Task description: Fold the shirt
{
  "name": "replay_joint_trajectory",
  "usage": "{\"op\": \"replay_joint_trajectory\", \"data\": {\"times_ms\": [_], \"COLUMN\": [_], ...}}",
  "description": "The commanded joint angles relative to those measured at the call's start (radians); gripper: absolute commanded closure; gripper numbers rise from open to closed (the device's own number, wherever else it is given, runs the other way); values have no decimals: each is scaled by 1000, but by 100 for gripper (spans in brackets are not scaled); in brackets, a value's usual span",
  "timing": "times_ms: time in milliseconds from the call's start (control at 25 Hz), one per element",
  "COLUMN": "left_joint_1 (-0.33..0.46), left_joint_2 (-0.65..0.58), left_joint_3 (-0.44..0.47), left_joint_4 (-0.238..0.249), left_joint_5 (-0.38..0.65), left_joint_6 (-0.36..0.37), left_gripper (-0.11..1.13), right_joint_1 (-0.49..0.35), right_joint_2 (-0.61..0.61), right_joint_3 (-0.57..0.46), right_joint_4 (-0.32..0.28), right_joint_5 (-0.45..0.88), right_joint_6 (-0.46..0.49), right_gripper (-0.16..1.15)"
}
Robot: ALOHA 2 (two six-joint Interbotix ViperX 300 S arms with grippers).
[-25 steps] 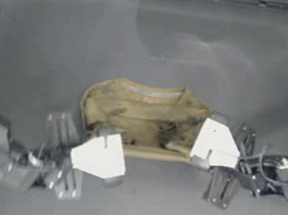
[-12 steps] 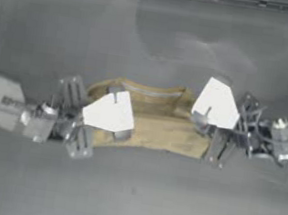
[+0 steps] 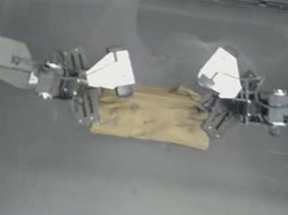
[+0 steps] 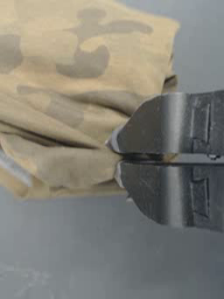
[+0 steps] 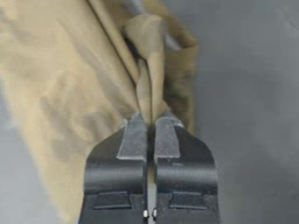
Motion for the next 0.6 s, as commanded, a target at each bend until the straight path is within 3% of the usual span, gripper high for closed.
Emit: {"op": "replay_joint_trajectory", "data": {"times_ms": [40,200,600], "left_joint_1": [43,61,74], "left_joint_2": [-21,21,89], "left_joint_3": [2,2,0], "left_joint_4": [-34,-58,-77], "left_joint_5": [-26,-43,-103], "left_joint_6": [37,74,87], "left_gripper": [98,98,92], "right_joint_1": [-32,-46,-71], "right_joint_2": [43,97,120], "right_joint_3": [-3,0,2], "right_joint_4": [14,15,11], "right_joint_5": [-29,-38,-44], "right_joint_6": [-11,-12,-12], "right_gripper": [93,93,93]}}
